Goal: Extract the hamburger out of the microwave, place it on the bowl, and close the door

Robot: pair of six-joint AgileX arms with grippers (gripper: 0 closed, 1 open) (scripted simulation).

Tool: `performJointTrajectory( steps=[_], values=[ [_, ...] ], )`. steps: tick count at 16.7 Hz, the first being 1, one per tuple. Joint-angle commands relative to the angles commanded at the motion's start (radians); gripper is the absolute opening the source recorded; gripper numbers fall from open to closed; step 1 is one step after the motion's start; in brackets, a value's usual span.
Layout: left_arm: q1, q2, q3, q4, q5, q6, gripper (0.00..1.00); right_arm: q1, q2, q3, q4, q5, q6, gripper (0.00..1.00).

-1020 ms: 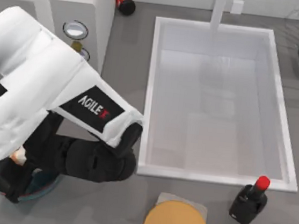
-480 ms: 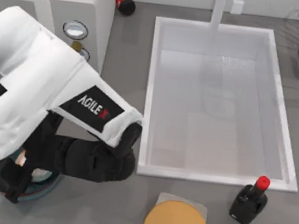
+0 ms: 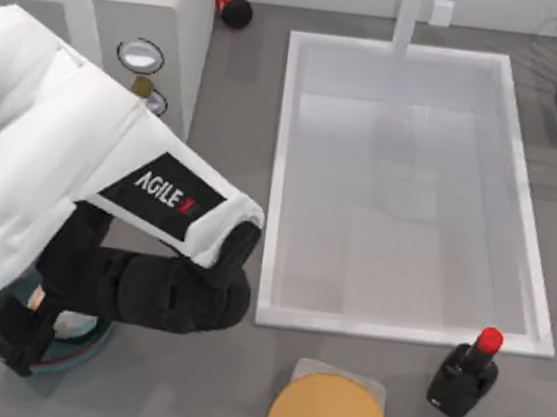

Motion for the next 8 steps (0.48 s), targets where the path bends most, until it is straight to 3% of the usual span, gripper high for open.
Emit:
performJointTrajectory(
  steps=[4, 8],
  values=[
    [0.061, -0.17, -0.068, 0.073, 0.098, 0.184, 1.0, 0.0, 0.0, 0.0, 0.0, 0.0, 0.0, 1.0],
    [0.167, -0.49, -0.209, 0.23, 0.265, 0.529, 1.0, 0.0, 0.0, 0.0, 0.0, 0.0, 0.0, 1.0]
  ],
)
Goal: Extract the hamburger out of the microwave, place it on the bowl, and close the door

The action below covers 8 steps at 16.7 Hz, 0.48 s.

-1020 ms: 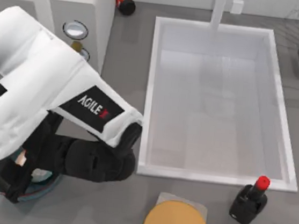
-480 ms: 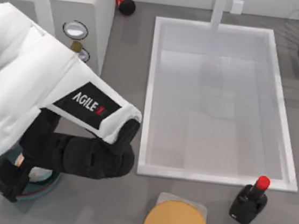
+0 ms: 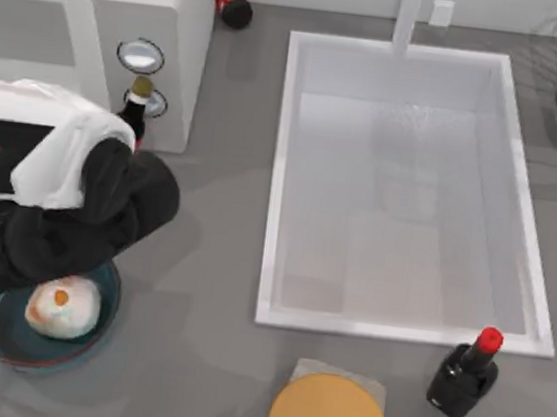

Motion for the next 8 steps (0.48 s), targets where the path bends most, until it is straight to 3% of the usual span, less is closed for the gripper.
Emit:
performJointTrajectory(
  steps=[8],
  values=[
    [0.272, -0.921, -0.441, 0.519, 0.421, 1.077, 1.0, 0.0, 0.0, 0.0, 0.0, 0.0, 0.0, 1.0]
  ],
)
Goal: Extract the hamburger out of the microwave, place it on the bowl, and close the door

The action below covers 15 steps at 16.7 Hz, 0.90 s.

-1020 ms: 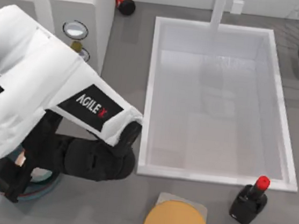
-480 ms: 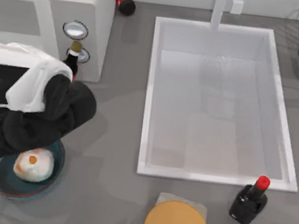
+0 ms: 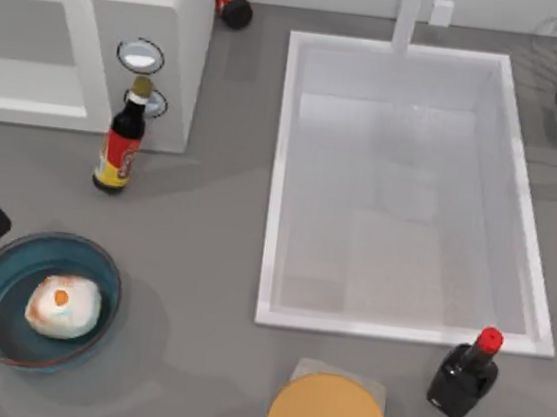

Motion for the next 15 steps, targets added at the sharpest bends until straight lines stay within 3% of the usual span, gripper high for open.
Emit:
performJointTrajectory(
  steps=[4, 8, 11, 15],
  values=[
    [0.119, -0.414, -0.229, 0.278, 0.18, 0.481, 1.0, 0.0, 0.0, 0.0, 0.0, 0.0, 0.0, 1.0],
    [0.202, -0.69, -0.409, 0.499, 0.303, 0.807, 1.0, 0.0, 0.0, 0.0, 0.0, 0.0, 0.0, 1.0],
    [0.236, -0.8, -0.494, 0.604, 0.354, 0.945, 1.0, 0.0, 0.0, 0.0, 0.0, 0.0, 0.0, 1.0],
    [0.245, -0.832, -0.52, 0.637, 0.368, 0.986, 1.0, 0.0, 0.0, 0.0, 0.0, 0.0, 0.0, 1.0]
  ],
)
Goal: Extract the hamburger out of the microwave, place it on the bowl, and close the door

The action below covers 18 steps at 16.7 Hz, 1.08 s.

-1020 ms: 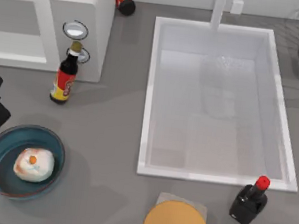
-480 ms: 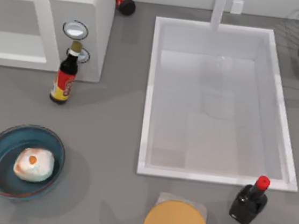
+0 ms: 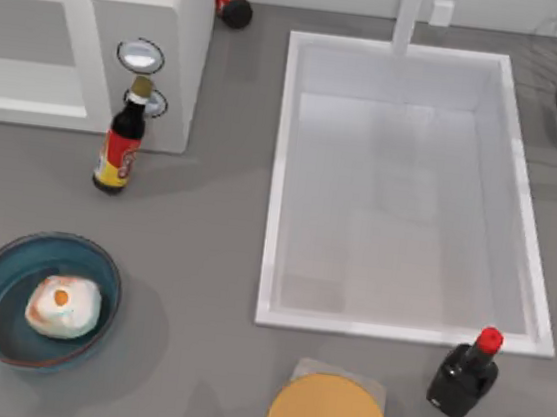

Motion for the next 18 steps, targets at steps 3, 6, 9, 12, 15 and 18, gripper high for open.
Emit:
performJointTrajectory(
  steps=[3, 6, 9, 12, 15, 18],
  values=[
    [0.0, 0.0, 0.0, 0.0, 0.0, 0.0, 1.0, 0.0, 0.0, 0.0, 0.0, 0.0, 0.0, 1.0],
    [0.0, 0.0, 0.0, 0.0, 0.0, 0.0, 0.77, 0.0, 0.0, 0.0, 0.0, 0.0, 0.0, 1.0],
    [0.0, 0.0, 0.0, 0.0, 0.0, 0.0, 0.55, 0.0, 0.0, 0.0, 0.0, 0.0, 0.0, 1.0],
    [0.0, 0.0, 0.0, 0.0, 0.0, 0.0, 0.32, 0.0, 0.0, 0.0, 0.0, 0.0, 0.0, 1.0],
    [0.0, 0.0, 0.0, 0.0, 0.0, 0.0, 0.1, 0.0, 0.0, 0.0, 0.0, 0.0, 0.0, 1.0],
    [0.0, 0.0, 0.0, 0.0, 0.0, 0.0, 0.0, 0.0, 0.0, 0.0, 0.0, 0.0, 0.0, 1.0]
  ],
)
